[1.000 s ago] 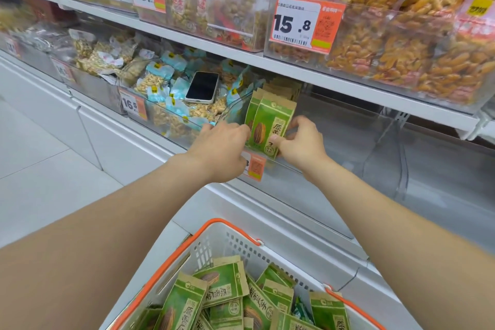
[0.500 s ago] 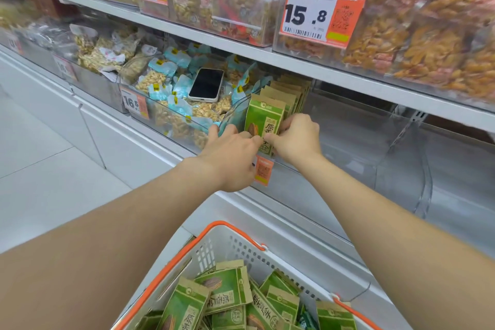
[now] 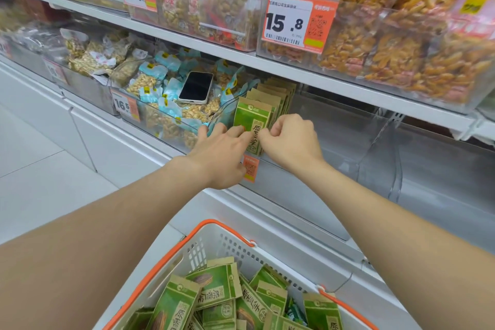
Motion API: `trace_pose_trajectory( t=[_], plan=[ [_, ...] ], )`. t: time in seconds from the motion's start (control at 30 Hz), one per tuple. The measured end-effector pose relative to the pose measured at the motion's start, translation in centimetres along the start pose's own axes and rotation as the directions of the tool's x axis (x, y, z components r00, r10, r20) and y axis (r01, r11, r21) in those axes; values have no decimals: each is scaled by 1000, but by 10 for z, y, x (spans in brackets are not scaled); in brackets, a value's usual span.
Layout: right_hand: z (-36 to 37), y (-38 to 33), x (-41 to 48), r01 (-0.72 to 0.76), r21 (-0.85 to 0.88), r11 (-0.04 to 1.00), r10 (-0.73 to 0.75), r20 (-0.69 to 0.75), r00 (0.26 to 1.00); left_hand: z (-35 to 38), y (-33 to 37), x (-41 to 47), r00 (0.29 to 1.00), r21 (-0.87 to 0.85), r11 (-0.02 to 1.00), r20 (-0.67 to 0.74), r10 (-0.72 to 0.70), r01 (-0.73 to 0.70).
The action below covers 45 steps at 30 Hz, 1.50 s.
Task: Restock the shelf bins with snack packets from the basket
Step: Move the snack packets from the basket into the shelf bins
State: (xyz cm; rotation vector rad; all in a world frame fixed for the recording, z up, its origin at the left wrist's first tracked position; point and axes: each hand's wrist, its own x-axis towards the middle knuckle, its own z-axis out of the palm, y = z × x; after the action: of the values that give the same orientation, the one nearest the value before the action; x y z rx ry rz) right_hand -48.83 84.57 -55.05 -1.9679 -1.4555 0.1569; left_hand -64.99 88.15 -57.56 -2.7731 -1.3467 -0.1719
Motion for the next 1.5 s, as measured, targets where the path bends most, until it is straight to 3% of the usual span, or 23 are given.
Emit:
trace_pose_trajectory(
  t=[0.1, 0.17, 0.27, 0.33, 0.4, 0.47, 0.53, 0.73, 0.83, 0.93, 1.07, 1.23, 1.3, 1.5],
  plan=[
    [-13, -3, -27, 175, -109, 979, -175, 12, 985, -7, 6, -7, 998, 15, 1000, -61, -7, 8],
    [-25, -5, -49, 340, -236, 911, -335, 60, 940, -14, 12, -13, 987, -55, 997, -155, 45, -54],
    [-45, -4, -82, 548, -382, 744, -405, 394, 825, -24, 25, -25, 944, -276, 926, -278, 180, -258],
    [-46, 6, -98, 599, -341, 724, -249, 681, 689, -23, 39, -35, 951, -389, 869, -170, 259, -306],
    [-35, 26, -113, 625, -287, 726, -80, 867, 492, -10, 57, -45, 937, -303, 899, 50, 347, -316],
    [-20, 51, -126, 659, -301, 690, 48, 927, 373, 7, 75, -55, 878, -183, 921, 287, 384, -343],
    [-11, 77, -139, 700, -323, 637, 117, 938, 326, 27, 91, -68, 802, -146, 922, 458, 383, -357],
    [12, 140, -170, 696, -379, 610, 137, 916, 378, 78, 133, -99, 609, 11, 857, 709, 357, -516],
    [31, 161, -189, 687, -385, 617, 180, 918, 353, 84, 140, -102, 569, 23, 835, 742, 355, -550],
    [44, 175, -208, 694, -379, 612, 193, 923, 334, 85, 141, -101, 587, 28, 848, 733, 343, -530],
    [47, 183, -218, 649, -399, 648, 140, 900, 413, 89, 135, -98, 575, 43, 856, 758, 308, -515],
    [41, 174, -215, 674, -372, 638, 170, 922, 348, 85, 134, -97, 578, 50, 860, 761, 296, -508],
    [38, 166, -209, 635, -362, 682, 152, 920, 361, 80, 133, -95, 592, 46, 875, 753, 287, -482],
    [14, 125, -176, 227, -170, 959, 5, 810, 586, 50, 117, -79, 722, 102, 937, 667, 186, -335]
  ],
)
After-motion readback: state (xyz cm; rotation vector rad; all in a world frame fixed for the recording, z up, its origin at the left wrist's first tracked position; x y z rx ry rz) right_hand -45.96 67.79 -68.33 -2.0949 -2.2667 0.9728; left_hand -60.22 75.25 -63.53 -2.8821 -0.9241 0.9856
